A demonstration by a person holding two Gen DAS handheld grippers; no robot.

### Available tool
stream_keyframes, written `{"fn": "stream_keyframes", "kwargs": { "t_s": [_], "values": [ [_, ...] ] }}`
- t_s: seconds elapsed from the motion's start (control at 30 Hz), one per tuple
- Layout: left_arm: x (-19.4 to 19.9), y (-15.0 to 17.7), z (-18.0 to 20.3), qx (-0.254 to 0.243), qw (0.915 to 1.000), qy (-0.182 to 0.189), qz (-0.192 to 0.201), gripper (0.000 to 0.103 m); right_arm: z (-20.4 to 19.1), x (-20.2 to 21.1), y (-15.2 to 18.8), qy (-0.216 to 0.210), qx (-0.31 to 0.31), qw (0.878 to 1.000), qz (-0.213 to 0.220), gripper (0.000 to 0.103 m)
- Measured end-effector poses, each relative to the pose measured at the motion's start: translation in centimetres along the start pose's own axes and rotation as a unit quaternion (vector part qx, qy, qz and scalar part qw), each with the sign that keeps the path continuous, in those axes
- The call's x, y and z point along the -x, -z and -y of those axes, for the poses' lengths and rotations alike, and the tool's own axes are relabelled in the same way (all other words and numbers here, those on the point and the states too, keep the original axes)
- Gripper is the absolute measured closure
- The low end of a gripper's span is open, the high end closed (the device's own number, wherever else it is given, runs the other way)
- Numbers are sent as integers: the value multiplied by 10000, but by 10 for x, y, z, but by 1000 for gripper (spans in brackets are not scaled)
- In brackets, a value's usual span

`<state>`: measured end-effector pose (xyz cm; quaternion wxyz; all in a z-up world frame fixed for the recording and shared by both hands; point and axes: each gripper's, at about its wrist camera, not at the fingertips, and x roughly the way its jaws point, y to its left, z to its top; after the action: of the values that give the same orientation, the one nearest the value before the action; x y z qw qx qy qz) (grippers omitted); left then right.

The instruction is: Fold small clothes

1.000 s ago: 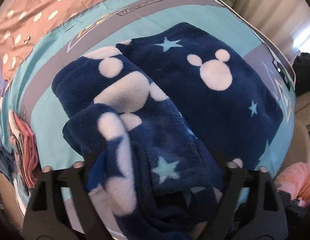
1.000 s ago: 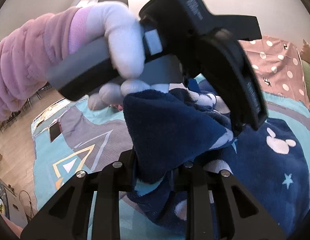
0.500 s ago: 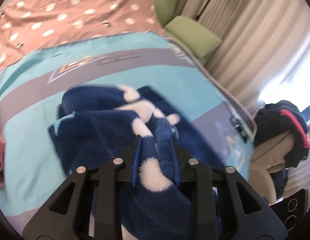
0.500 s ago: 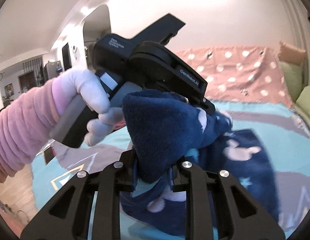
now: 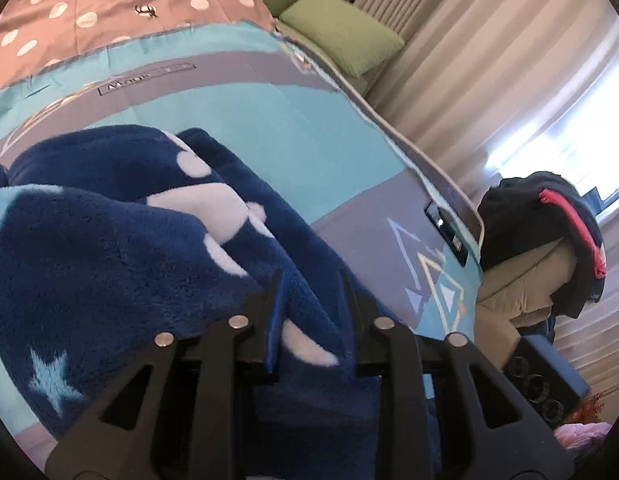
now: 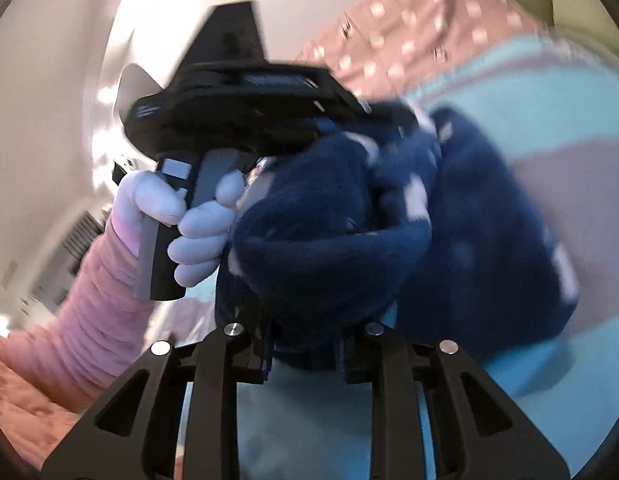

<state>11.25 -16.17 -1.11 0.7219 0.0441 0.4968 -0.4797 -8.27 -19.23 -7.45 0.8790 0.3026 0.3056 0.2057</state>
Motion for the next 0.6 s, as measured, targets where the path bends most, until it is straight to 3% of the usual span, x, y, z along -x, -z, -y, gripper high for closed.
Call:
{"fn": "stream_keyframes", "kwargs": {
  "t_s": [0.03,0.1,0.2,0.27,0.4,0.47,0.6],
  "values": [
    [11,4,2,-10,9998,8,177,70,-2,-3,-1,-31,6,10000,-13,79],
    [43,14,9,-173,9977,-119,637,49,-2,-5,-5,-118,-34,9999,-25,79],
    [91,41,26,-718,9899,-242,1198,35,4,-9,-9,-338,-238,9991,-95,79],
    [109,64,35,-1023,9845,-488,1342,29,8,-9,-5,-448,-353,9982,-184,77],
    [102,111,39,-1409,9818,-929,869,25,19,-4,-6,-560,-624,9958,-357,59],
    [89,126,36,-1428,9840,-864,622,24,26,0,-9,-743,-809,9927,-491,52],
    [74,140,39,-1712,9765,-1062,764,15,43,8,-33,-1063,-1173,9846,-746,32]
  ]
}}
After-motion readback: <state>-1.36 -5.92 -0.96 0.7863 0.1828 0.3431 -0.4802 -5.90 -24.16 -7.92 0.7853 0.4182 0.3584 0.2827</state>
